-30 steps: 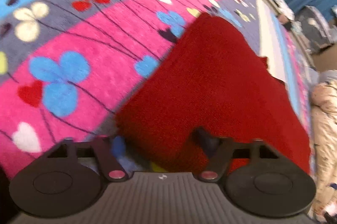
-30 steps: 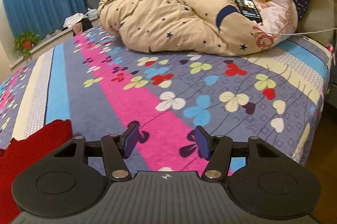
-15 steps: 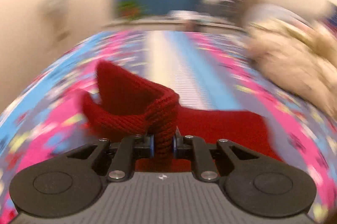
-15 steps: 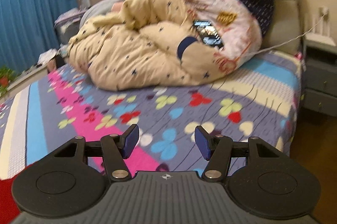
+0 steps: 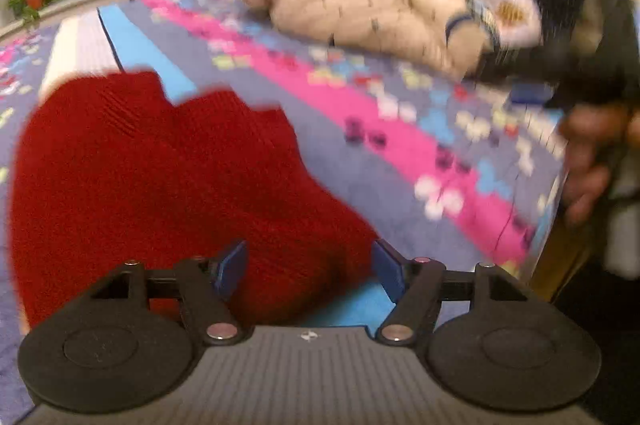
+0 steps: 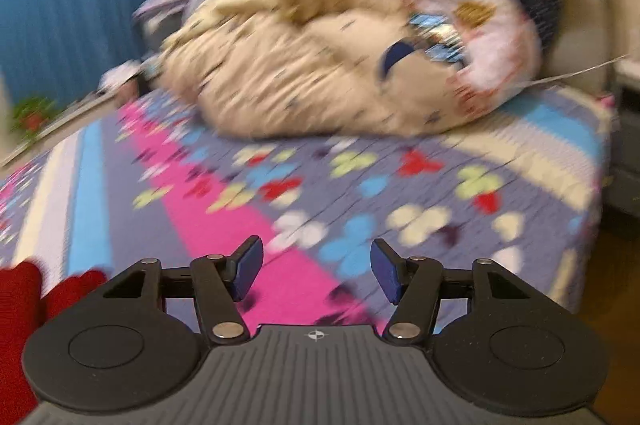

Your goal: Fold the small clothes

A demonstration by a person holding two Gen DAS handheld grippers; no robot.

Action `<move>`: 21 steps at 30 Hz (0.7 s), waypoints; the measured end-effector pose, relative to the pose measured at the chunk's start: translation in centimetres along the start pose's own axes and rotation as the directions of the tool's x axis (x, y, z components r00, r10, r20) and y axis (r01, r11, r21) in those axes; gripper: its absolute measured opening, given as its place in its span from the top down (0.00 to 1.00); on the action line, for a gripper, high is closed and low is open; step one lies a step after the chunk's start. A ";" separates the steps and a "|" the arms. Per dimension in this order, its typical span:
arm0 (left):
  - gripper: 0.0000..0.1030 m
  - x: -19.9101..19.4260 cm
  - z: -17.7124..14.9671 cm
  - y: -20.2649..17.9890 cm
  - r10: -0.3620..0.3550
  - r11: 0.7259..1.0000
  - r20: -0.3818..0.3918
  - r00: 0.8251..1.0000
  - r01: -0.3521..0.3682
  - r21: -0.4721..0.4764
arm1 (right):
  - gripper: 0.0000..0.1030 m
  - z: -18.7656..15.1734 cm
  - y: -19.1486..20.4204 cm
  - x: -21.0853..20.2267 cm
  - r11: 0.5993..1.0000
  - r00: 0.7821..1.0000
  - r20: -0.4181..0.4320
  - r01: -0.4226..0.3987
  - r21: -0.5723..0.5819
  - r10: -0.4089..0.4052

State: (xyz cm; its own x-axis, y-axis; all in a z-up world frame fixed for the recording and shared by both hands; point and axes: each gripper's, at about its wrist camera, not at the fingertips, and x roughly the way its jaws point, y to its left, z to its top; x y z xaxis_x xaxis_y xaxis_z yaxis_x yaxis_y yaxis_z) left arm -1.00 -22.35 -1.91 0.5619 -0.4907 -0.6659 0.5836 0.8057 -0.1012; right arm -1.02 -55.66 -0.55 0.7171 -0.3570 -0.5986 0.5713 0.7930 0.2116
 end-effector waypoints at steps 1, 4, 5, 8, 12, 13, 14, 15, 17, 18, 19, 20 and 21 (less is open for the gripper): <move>0.29 -1.0 0.2 1.1 -0.001 1.000 0.032 0.999 0.002 -0.018 | 0.40 -0.2 0.5 0.2 1.000 0.999 -0.018 -0.031 -0.005 0.031; 0.35 -3.7 0.2 4.4 0.049 0.993 0.095 0.994 -0.039 -0.112 | 0.39 -0.6 2.4 0.5 0.989 0.988 -0.058 -0.143 -0.028 0.141; 0.39 -4.1 0.1 5.6 0.082 0.988 0.099 0.992 -0.068 -0.141 | 0.39 -0.8 3.1 0.4 0.983 0.981 -0.066 -0.182 -0.035 0.180; 0.62 -4.1 -0.9 8.3 0.179 0.964 0.045 0.983 -0.167 -0.205 | 0.37 -1.5 5.6 0.2 0.951 0.949 -0.101 -0.305 -0.058 0.298; 0.72 -1.8 -2.8 9.3 0.182 0.963 -0.080 0.980 -0.194 -0.186 | 0.36 -2.5 8.7 0.0 0.898 0.894 -0.170 -0.432 -0.086 0.414; 0.72 -1.3 -3.2 8.9 0.184 0.969 -0.101 0.978 -0.197 -0.146 | 0.35 -2.8 9.3 0.0 0.886 0.882 -0.186 -0.455 -0.095 0.433; 0.72 -1.3 -3.5 8.5 0.195 0.973 -0.091 0.976 -0.205 -0.110 | 0.34 -3.1 9.9 0.0 0.873 0.869 -0.205 -0.477 -0.106 0.450; 0.72 -1.5 -3.6 8.3 0.198 0.974 -0.080 0.977 -0.205 -0.093 | 0.32 -3.6 10.6 0.1 0.858 0.853 -0.231 -0.501 -0.115 0.467; 0.72 -2.2 -3.4 8.8 0.173 0.974 -0.072 0.982 -0.181 -0.134 | 0.30 -4.8 11.9 0.5 0.826 0.813 -0.311 -0.548 -0.129 0.491; 0.70 -2.2 -3.2 9.2 0.159 0.972 -0.064 0.985 -0.167 -0.162 | 0.30 -5.4 12.4 0.7 0.813 0.794 -0.354 -0.567 -0.133 0.495; 0.69 -2.5 -3.1 9.6 0.148 0.970 -0.056 0.987 -0.156 -0.188 | 0.30 -6.3 12.9 1.2 0.798 0.769 -0.409 -0.586 -0.143 0.492; 0.69 -2.9 -3.0 10.0 0.147 0.967 -0.047 0.988 -0.153 -0.204 | 0.30 -7.1 13.6 1.5 0.788 0.755 -0.450 -0.594 -0.163 0.476; 0.69 -3.3 -3.0 10.4 0.153 0.963 -0.037 0.988 -0.157 -0.217 | 0.31 -8.0 14.2 1.7 0.781 0.755 -0.481 -0.591 -0.203 0.446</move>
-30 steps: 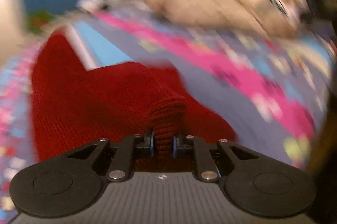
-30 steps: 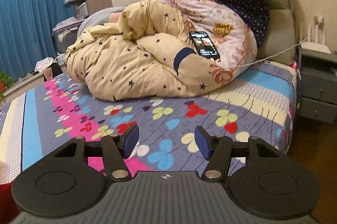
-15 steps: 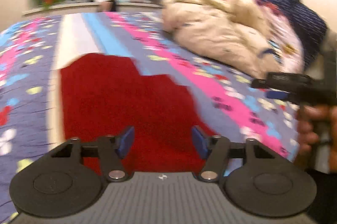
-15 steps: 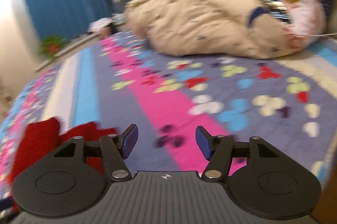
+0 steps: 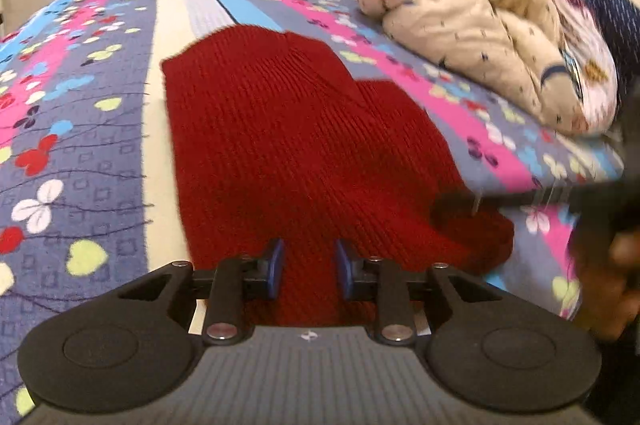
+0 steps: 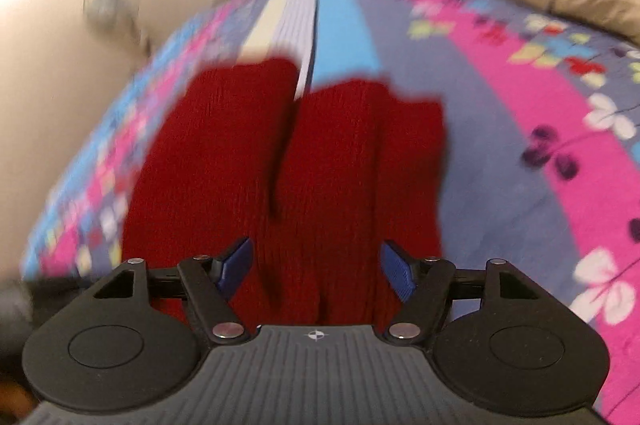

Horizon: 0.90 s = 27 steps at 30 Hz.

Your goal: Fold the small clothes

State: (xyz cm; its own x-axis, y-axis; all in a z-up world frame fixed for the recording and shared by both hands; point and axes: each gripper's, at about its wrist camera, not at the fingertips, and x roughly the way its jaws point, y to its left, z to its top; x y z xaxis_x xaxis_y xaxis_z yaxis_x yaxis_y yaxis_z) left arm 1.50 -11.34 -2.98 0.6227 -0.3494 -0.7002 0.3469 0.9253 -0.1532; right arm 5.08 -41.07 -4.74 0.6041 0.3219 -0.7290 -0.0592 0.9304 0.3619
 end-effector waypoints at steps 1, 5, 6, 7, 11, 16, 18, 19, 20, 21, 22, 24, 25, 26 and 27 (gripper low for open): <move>0.69 -0.3 0.1 0.2 0.008 1.000 0.011 1.000 -0.008 -0.009 | 0.33 -0.6 0.7 0.8 0.998 0.999 -0.031 0.029 -0.053 -0.031; 0.69 -0.8 0.6 1.1 0.036 0.999 0.037 0.999 -0.034 -0.037 | 0.74 -1.4 3.1 0.4 0.977 0.998 0.020 0.057 -0.206 -0.054; 0.69 -1.2 0.8 1.5 0.041 0.998 0.042 0.998 -0.039 -0.042 | 0.76 -1.1 3.0 -0.4 0.977 0.998 0.048 0.050 -0.209 -0.041; 0.69 -1.3 1.0 1.7 0.045 0.998 0.048 0.998 -0.043 -0.047 | 0.77 -0.6 2.5 -1.3 0.983 0.997 0.078 0.025 -0.180 -0.011; 0.69 -2.3 1.3 2.2 0.042 0.997 0.082 0.996 -0.037 -0.061 | 0.80 0.9 -0.1 -7.3 0.996 0.951 0.296 -0.078 -0.041 0.086; 0.54 -2.0 2.3 1.5 0.041 0.998 0.104 0.994 -0.035 -0.054 | 0.79 -0.6 -1.9 -2.0 0.991 0.991 -0.040 0.124 -0.042 -0.126; 0.54 -1.6 2.7 0.9 0.031 0.999 0.105 0.994 -0.027 -0.039 | 0.78 -0.7 -0.9 -1.4 0.982 0.987 -0.037 0.154 -0.108 -0.159; 0.54 -1.3 2.8 0.7 0.025 0.999 0.104 0.994 -0.022 -0.028 | 0.76 -0.6 -0.4 -1.7 0.979 0.987 -0.016 0.158 -0.129 -0.162; 0.54 -0.8 2.7 0.5 0.015 1.000 0.098 0.995 -0.015 -0.008 | 0.73 -0.4 -0.4 -2.0 0.981 0.988 -0.003 0.152 -0.120 -0.154; 0.54 -0.1 2.5 0.3 0.015 1.000 0.089 0.996 -0.017 0.015 | 0.67 -0.3 -0.6 -2.3 0.985 0.989 0.008 0.145 -0.090 -0.145; 0.54 0.9 2.0 0.2 0.037 0.998 0.063 0.997 -0.040 0.045 | 0.62 -0.1 -1.0 -2.6 0.989 0.990 0.024 0.138 -0.051 -0.137; 0.53 3.0 1.0 0.2 0.075 0.993 -0.014 0.997 -0.074 0.087 | 0.46 0.2 -1.3 -3.0 0.992 0.990 0.063 0.127 0.005 -0.127; 0.52 3.4 0.7 0.2 0.087 0.991 -0.032 0.996 -0.084 0.101 | 0.43 0.2 -1.5 -3.1 0.992 0.990 0.073 0.120 0.022 -0.122; 0.52 3.4 0.7 0.2 0.083 0.991 -0.029 0.996 -0.080 0.108 | 0.37 0.3 -1.6 -2.7 0.993 0.991 0.062 0.115 0.030 -0.116; 0.51 3.4 0.9 0.4 0.071 0.992 -0.032 0.997 -0.067 0.104 | 0.31 0.1 -1.9 -1.9 0.993 0.993 0.032 0.116 0.031 -0.117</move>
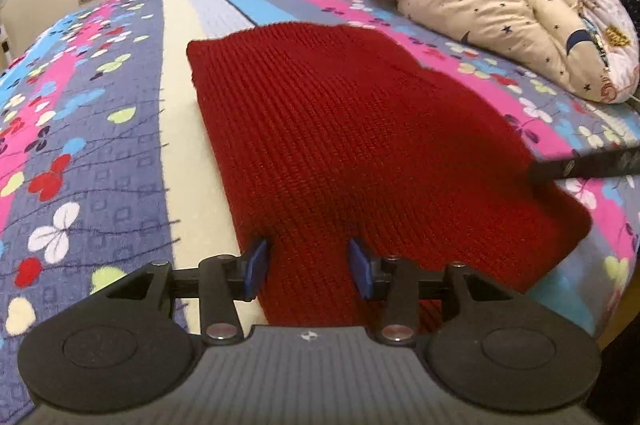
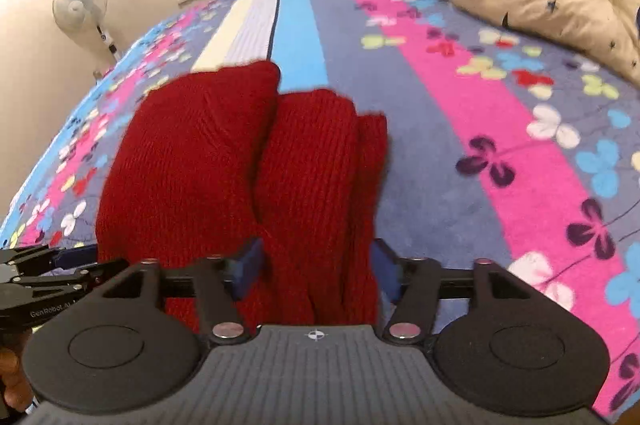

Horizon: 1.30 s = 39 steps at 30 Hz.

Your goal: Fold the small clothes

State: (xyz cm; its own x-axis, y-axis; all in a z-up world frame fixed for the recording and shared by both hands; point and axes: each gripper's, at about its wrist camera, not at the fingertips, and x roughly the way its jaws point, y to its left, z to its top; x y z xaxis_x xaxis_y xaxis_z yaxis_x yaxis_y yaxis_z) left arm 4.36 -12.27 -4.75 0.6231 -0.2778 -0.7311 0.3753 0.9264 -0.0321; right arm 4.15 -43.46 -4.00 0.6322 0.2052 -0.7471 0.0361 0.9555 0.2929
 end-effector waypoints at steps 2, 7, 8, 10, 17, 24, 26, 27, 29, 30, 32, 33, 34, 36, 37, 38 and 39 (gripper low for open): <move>0.46 -0.4 0.8 0.8 -0.027 0.999 -0.002 1.000 0.027 -0.031 | 0.24 -0.6 -0.2 1.4 1.000 0.996 -0.089 0.025 -0.012 -0.026; 0.15 -1.9 3.3 3.9 0.056 0.985 0.136 0.989 -0.033 -0.168 | 0.16 -1.0 -0.9 2.6 0.998 0.989 -0.146 0.046 0.045 -0.039; 0.15 -1.6 3.9 4.7 0.053 0.978 0.136 0.989 -0.024 -0.209 | 0.16 -1.1 -0.9 2.6 0.997 0.988 -0.150 0.047 0.054 -0.039; 0.15 -0.5 5.2 6.4 0.024 0.954 0.107 0.994 0.009 -0.300 | 0.16 -1.1 -0.8 2.7 0.997 0.987 -0.153 0.050 0.059 -0.041; 0.10 4.9 6.3 10.3 -0.122 0.842 0.025 0.992 0.117 -0.526 | 0.15 -1.0 -1.2 3.0 0.996 0.988 -0.152 0.036 0.077 -0.024; 0.08 9.5 5.1 11.7 -0.322 0.693 0.056 0.945 0.275 -0.666 | 0.13 -0.9 -1.5 3.5 0.995 0.988 -0.153 0.014 0.096 0.001; 0.07 10.6 4.9 11.7 -0.355 0.662 0.058 0.933 0.295 -0.689 | 0.13 -0.8 -1.6 3.6 0.995 0.988 -0.152 0.009 0.096 0.006; 0.07 11.0 5.0 11.7 -0.356 0.663 0.061 0.933 0.298 -0.686 | 0.13 -0.8 -1.5 3.7 0.995 0.988 -0.152 0.005 0.098 0.010; 0.07 11.3 5.1 11.4 -0.350 0.678 0.067 0.934 0.302 -0.670 | 0.13 -0.6 -1.3 3.9 0.995 0.989 -0.150 -0.001 0.099 0.016; 0.07 11.4 5.1 11.3 -0.347 0.683 0.069 0.935 0.303 -0.664 | 0.13 -0.6 -1.2 4.0 0.995 0.989 -0.147 -0.002 0.095 0.016; 0.11 11.5 5.2 11.4 -0.348 0.685 0.073 0.935 0.307 -0.660 | 0.14 -0.4 -0.8 4.1 0.996 0.990 -0.142 -0.003 0.088 0.015; 0.17 11.5 5.4 11.4 -0.343 0.694 0.075 0.936 0.306 -0.652 | 0.17 -0.3 -0.7 4.2 0.996 0.990 -0.137 -0.010 0.086 0.022; 0.24 11.3 5.6 11.3 -0.335 0.705 0.079 0.939 0.306 -0.640 | 0.20 -0.2 -0.4 4.2 0.996 0.991 -0.132 -0.018 0.085 0.030; 0.32 10.4 5.9 11.3 -0.323 0.725 0.093 0.942 0.309 -0.616 | 0.34 -0.1 0.2 4.2 0.997 0.992 -0.121 -0.031 0.073 0.040; 0.35 10.0 6.2 11.3 -0.319 0.736 0.098 0.943 0.312 -0.601 | 0.38 0.0 0.6 4.1 0.998 0.993 -0.112 -0.029 0.058 0.035; 0.36 9.4 6.4 11.2 -0.313 0.752 0.104 0.944 0.313 -0.580 | 0.45 0.1 0.9 4.1 0.998 0.993 -0.110 -0.033 0.045 0.038; 0.37 8.7 6.6 11.2 -0.302 0.770 0.111 0.947 0.311 -0.557 | 0.52 0.2 1.3 4.0 0.999 0.993 -0.108 -0.043 0.032 0.047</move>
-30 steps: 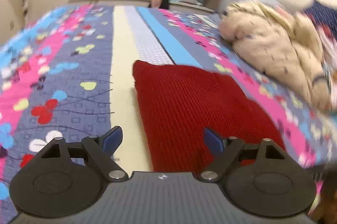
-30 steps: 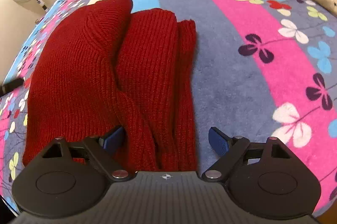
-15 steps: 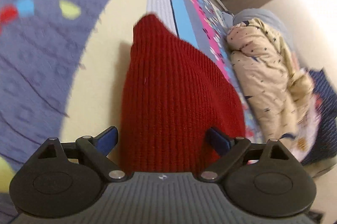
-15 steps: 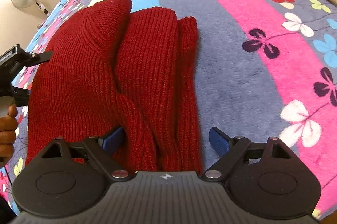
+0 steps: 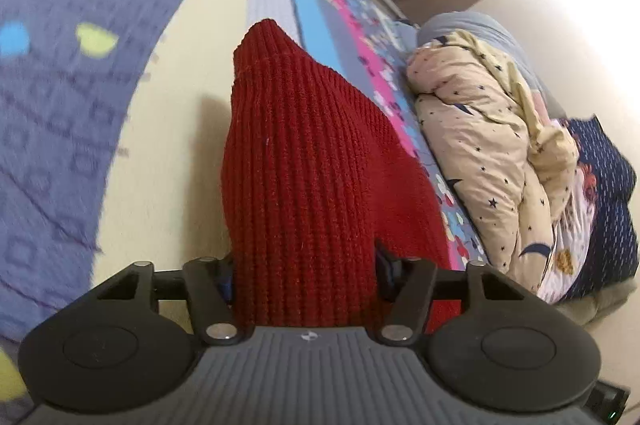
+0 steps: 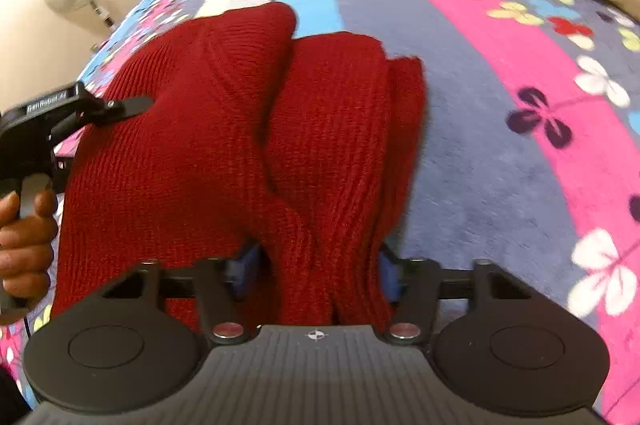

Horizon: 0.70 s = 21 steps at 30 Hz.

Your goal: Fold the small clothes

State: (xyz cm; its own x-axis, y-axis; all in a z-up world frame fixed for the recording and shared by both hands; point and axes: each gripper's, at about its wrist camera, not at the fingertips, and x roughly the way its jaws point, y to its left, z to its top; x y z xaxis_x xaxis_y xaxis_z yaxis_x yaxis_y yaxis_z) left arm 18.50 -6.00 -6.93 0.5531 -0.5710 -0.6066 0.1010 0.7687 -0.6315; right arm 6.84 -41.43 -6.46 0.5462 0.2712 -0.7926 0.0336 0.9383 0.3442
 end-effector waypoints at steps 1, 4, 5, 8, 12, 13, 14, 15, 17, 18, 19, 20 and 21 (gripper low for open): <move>0.37 -0.8 0.1 -0.4 0.009 0.999 0.021 1.000 -0.010 0.033 | 0.54 0.1 0.3 -0.2 1.000 1.000 0.007 -0.008 -0.003 0.008; 0.37 -3.6 1.1 -0.1 0.036 0.997 0.072 0.997 -0.041 0.067 | 0.61 0.4 1.5 -0.2 0.997 0.997 0.028 -0.075 0.008 0.075; 0.37 -4.6 1.8 0.4 0.048 0.996 0.086 0.995 -0.054 0.069 | 0.62 0.6 2.2 0.0 0.995 0.994 0.032 -0.101 -0.004 0.101; 0.37 -7.5 4.0 2.5 0.088 0.992 0.110 0.990 -0.097 0.081 | 0.64 0.7 5.5 0.5 0.978 0.979 0.042 -0.196 -0.069 0.199; 0.34 -10.1 6.8 5.5 0.153 0.988 0.102 0.983 -0.155 0.014 | 0.64 0.7 10.3 1.1 0.946 0.957 0.064 -0.268 -0.185 0.283; 0.31 -10.4 7.0 6.3 0.165 0.986 0.095 0.982 -0.166 -0.003 | 0.64 0.7 11.1 1.5 0.941 0.955 0.058 -0.275 -0.197 0.291; 0.29 -10.5 7.2 7.2 0.186 0.983 0.083 0.979 -0.185 -0.020 | 0.64 0.8 11.8 2.0 0.939 0.955 0.047 -0.277 -0.203 0.292; 0.27 -10.6 7.4 8.0 0.221 0.975 0.068 0.973 -0.218 -0.040 | 0.64 0.8 12.3 2.6 0.940 0.959 0.034 -0.270 -0.209 0.283; 0.27 -11.1 7.2 9.3 0.347 0.936 0.023 0.937 -0.345 -0.065 | 0.64 0.8 12.7 3.9 0.948 0.970 -0.002 -0.237 -0.212 0.242; 0.25 -11.7 6.8 9.1 0.397 0.917 0.028 0.917 -0.396 -0.037 | 0.63 0.7 12.7 4.4 0.952 0.971 -0.023 -0.236 -0.196 0.236; 0.24 -12.6 6.3 8.6 0.408 0.913 0.053 0.911 -0.409 -0.002 | 0.63 0.7 12.7 4.6 0.953 0.970 -0.023 -0.243 -0.181 0.242; 0.24 -13.7 5.5 7.9 0.403 0.912 0.080 0.912 -0.407 0.044 | 0.63 0.8 12.8 4.5 0.955 0.973 -0.019 -0.231 -0.187 0.231; 0.24 -14.7 4.5 7.0 0.390 0.912 0.102 0.915 -0.399 0.098 | 0.63 0.9 12.7 4.5 0.953 0.974 -0.018 -0.225 -0.201 0.226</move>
State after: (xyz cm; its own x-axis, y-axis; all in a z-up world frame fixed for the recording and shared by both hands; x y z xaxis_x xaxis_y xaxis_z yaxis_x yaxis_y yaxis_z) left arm 14.81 9.13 -0.25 0.6303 -0.1934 -0.7519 -0.0479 0.9569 -0.2863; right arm 10.48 -28.44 -5.24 0.5248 0.4799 -0.7031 -0.2591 0.8768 0.4051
